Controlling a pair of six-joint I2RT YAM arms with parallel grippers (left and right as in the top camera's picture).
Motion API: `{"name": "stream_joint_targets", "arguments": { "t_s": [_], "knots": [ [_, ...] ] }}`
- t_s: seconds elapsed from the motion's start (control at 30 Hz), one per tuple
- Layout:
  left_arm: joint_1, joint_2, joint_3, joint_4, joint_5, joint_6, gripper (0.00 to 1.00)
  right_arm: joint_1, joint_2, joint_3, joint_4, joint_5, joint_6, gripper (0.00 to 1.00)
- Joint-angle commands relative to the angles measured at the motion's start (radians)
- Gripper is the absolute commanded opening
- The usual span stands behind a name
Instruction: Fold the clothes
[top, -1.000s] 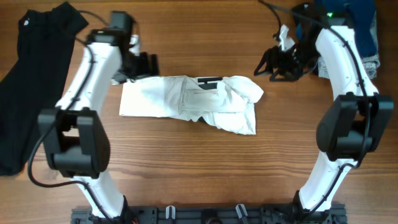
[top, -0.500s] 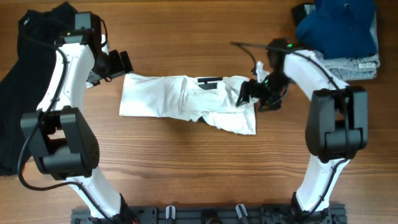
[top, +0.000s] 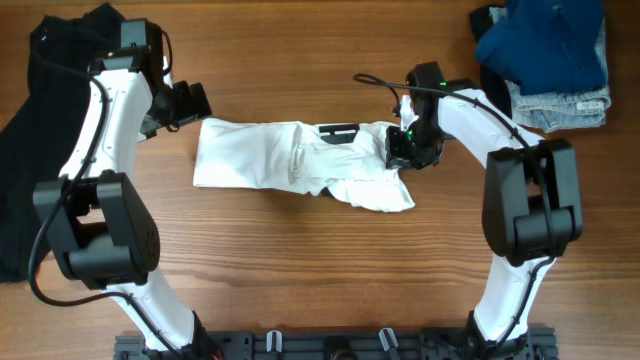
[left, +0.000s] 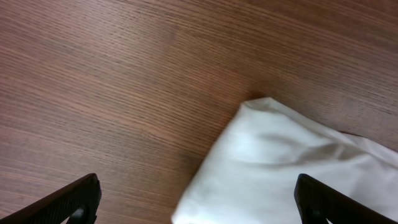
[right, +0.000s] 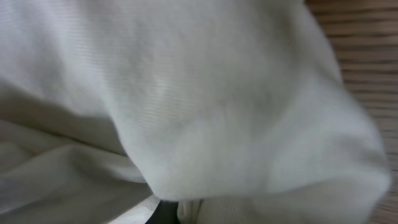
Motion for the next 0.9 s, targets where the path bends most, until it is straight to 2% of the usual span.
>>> {"name": "stream_joint_targets", "arguments": {
  "t_s": [0.0, 0.2, 0.37, 0.57, 0.87],
  "knots": [
    [0.003, -0.024, 0.011, -0.007, -0.038, -0.016, 1.00, -0.116, -0.030, -0.014, -0.008, 0.082, 0.013, 0.04],
    [0.003, -0.024, 0.011, -0.007, -0.054, -0.016, 1.00, -0.336, -0.166, -0.010, -0.026, 0.001, -0.126, 0.04],
    [0.003, -0.024, 0.011, -0.002, -0.080, -0.016, 1.00, -0.371, -0.232, 0.067, -0.114, -0.018, -0.194, 0.04],
    [0.003, -0.024, 0.011, 0.000, -0.106, -0.016, 1.00, -0.213, -0.234, 0.195, -0.195, -0.043, -0.189, 0.04],
    [0.003, -0.024, 0.011, -0.001, -0.106, -0.016, 1.00, 0.135, -0.233, 0.210, -0.070, -0.049, -0.079, 0.04]
  ]
}}
